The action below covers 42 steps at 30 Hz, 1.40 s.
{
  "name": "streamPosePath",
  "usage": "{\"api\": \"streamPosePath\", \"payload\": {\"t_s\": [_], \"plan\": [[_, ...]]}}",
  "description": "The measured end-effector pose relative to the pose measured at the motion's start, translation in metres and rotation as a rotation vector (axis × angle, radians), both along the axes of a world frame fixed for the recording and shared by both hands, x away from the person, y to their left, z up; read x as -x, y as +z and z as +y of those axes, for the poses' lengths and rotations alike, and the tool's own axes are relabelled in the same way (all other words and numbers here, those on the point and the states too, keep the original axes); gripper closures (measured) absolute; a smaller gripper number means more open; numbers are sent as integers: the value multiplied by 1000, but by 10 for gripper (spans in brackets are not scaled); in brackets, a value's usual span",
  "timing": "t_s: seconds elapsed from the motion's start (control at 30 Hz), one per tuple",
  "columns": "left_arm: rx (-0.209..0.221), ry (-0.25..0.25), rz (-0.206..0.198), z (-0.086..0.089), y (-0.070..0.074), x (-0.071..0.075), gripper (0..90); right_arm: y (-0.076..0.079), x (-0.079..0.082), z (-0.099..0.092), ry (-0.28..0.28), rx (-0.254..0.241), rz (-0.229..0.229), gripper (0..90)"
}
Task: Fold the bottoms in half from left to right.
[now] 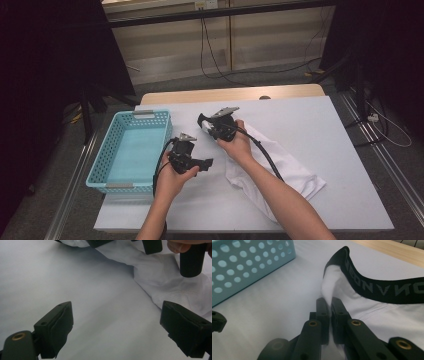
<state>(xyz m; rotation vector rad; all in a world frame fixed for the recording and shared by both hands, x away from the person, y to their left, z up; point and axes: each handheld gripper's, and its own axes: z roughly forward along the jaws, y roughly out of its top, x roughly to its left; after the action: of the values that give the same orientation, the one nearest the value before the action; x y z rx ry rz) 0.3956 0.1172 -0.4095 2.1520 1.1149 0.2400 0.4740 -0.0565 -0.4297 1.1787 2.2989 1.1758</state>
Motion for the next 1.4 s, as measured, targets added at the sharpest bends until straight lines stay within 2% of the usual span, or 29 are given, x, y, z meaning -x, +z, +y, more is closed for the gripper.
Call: {"api": "streamPosePath", "payload": {"t_s": [0.1, 0.23, 0.3, 0.4, 0.47, 0.53, 0.57, 0.67, 0.87, 1.07, 1.17, 1.4], "plan": [[2, 6, -2, 0, 0, 0, 119, 0, 2, 2, 13, 5, 0, 872], [1, 1, 2, 2, 1, 0, 119, 2, 4, 5, 28, -11, -3, 868], [1, 3, -2, 2, 1, 0, 119, 2, 3, 5, 25, -10, -3, 843], [2, 5, -3, 2, 0, 0, 119, 0, 0, 3, 24, -33, 27, 710], [3, 4, 0, 2, -1, 0, 119, 1, -1, -1, 17, -28, 21, 602], [-1, -1, 6, 2, -1, 0, 119, 4, -2, -7, 17, -30, 36, 567], [-1, -1, 6, 2, -1, 0, 119, 4, -2, -7, 17, -30, 36, 567], [2, 10, 1, 3, -1, 0, 119, 10, -4, -28, -20, -54, 28, 551], [3, 12, 2, 2, -2, -1, 119, 12, -10, -54, -82, -27, 18, 536], [0, 10, 8, 2, -4, -1, 119, 11, -12, -59, -89, -11, 28, 504], [-4, 7, 9, 3, -4, -2, 119, 10, -12, -60, -94, -9, 37, 440], [3, 14, 5, 3, -3, -2, 119, 8, -13, -61, -102, 1, 47, 361]]}}
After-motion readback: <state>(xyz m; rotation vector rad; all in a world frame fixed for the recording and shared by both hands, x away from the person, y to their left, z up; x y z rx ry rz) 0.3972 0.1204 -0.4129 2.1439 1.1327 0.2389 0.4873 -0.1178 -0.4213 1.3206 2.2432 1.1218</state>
